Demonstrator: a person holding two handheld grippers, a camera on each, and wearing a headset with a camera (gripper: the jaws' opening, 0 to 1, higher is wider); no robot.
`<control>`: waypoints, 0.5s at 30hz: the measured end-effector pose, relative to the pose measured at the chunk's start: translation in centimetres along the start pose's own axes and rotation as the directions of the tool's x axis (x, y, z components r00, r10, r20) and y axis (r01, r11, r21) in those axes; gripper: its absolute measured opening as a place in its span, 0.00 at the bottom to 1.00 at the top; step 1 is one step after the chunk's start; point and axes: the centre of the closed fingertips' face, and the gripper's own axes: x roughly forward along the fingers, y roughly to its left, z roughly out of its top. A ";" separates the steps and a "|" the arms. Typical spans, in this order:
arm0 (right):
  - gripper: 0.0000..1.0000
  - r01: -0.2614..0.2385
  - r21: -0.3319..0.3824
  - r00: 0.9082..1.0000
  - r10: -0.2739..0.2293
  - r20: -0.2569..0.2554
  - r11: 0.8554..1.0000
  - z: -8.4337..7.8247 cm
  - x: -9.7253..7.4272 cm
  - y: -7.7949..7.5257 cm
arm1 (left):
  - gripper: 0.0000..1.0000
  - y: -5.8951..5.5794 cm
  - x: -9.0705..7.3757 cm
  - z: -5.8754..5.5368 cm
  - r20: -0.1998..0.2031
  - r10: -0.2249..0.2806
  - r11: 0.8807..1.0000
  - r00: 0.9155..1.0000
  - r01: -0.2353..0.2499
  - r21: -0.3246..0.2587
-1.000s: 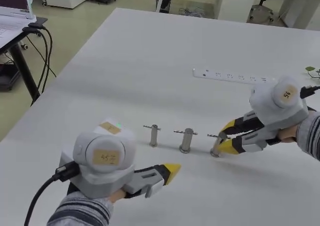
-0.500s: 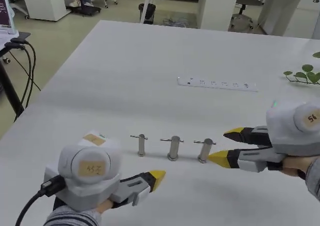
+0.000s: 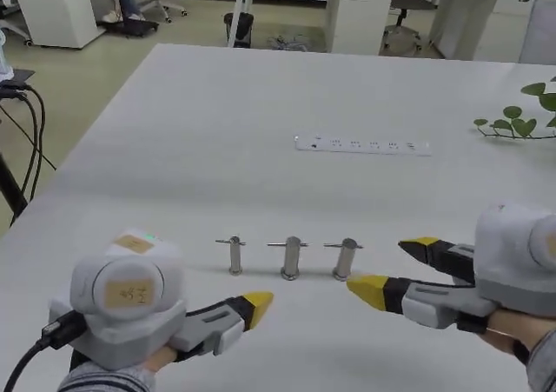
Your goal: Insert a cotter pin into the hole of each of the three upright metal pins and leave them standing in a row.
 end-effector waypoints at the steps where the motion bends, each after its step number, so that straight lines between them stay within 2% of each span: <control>1: 0.63 0.011 -0.006 1.000 -0.011 0.001 1.000 -0.3 -0.1 0.2 | 0.80 0.1 0.0 0.0 0.001 0.001 1.000 1.000 -0.001 0.001; 5: 0.69 0.010 0.035 0.999 -0.011 0.036 0.999 -0.6 0.1 0.6 | 0.86 0.5 -0.1 0.2 0.013 0.004 1.000 1.000 -0.004 0.004; 9: 0.73 0.039 -0.002 0.998 -0.039 0.048 0.999 -0.8 0.2 0.6 | 0.89 0.9 -0.1 0.0 0.012 0.011 1.000 1.000 -0.012 0.003; 12: 0.78 0.036 0.018 0.995 -0.037 0.092 0.999 -0.5 0.2 0.8 | 0.92 0.7 0.1 0.1 0.025 0.007 1.000 1.000 -0.007 -0.006; 15: 0.79 0.045 0.024 0.992 -0.048 0.117 0.999 -0.5 0.1 0.7 | 0.95 0.4 0.3 -0.1 0.019 0.001 1.000 1.000 -0.002 0.008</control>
